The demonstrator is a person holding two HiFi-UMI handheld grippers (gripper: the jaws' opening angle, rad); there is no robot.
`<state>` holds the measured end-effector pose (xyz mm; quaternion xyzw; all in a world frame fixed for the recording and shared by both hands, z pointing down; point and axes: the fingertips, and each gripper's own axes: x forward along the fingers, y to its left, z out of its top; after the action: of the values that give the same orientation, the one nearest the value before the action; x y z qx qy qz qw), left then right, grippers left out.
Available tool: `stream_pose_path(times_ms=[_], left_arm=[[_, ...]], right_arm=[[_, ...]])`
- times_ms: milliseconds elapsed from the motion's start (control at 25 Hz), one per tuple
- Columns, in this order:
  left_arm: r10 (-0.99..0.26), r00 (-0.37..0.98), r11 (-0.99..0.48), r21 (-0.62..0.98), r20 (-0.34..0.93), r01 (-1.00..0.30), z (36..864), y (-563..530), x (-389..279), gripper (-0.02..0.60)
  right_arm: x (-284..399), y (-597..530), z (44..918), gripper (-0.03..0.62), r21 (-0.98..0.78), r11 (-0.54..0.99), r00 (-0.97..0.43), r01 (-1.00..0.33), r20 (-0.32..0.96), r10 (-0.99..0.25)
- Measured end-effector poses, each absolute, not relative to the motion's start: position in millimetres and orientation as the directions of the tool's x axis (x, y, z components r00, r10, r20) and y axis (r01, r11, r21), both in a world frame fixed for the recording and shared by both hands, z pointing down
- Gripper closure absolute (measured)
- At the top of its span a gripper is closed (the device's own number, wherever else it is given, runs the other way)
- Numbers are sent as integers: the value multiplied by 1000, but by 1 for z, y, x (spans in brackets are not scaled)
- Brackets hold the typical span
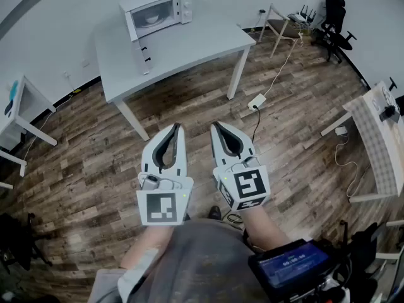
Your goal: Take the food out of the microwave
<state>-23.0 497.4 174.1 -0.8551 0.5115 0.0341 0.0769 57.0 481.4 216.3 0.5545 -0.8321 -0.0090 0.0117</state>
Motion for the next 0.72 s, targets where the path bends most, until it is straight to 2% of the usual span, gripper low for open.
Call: stream_pose_path(times_ms=[440, 720], left_arm=[[-870, 478, -471, -83, -120, -878, 185, 501, -9, 575], [-866, 490, -482, -89, -104, -871, 194, 502, 29, 575]], right_arm=[[69, 488, 225, 587, 8, 397, -397, -918, 16, -918], [97, 489, 236, 587, -26, 432, -432, -902, 26, -901]])
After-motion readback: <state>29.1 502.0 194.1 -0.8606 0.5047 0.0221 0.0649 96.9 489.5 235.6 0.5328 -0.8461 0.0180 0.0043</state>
